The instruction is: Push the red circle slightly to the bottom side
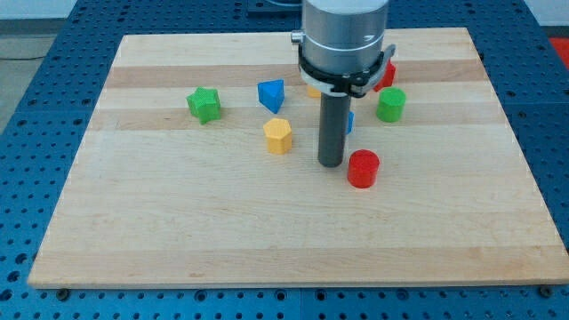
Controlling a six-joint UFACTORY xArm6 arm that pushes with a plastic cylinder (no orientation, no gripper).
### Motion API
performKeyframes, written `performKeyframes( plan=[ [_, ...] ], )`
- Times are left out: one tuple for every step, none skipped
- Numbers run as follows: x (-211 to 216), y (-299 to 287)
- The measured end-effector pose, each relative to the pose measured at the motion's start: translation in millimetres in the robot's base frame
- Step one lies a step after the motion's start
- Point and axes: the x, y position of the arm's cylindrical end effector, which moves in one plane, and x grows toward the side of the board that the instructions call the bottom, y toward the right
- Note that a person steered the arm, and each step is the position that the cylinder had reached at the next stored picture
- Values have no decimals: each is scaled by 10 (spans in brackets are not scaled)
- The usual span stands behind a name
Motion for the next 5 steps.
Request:
performKeyframes(
  plan=[
    [-64,287],
    [-52,367],
    [61,425],
    [291,425],
    [357,430]
  ],
)
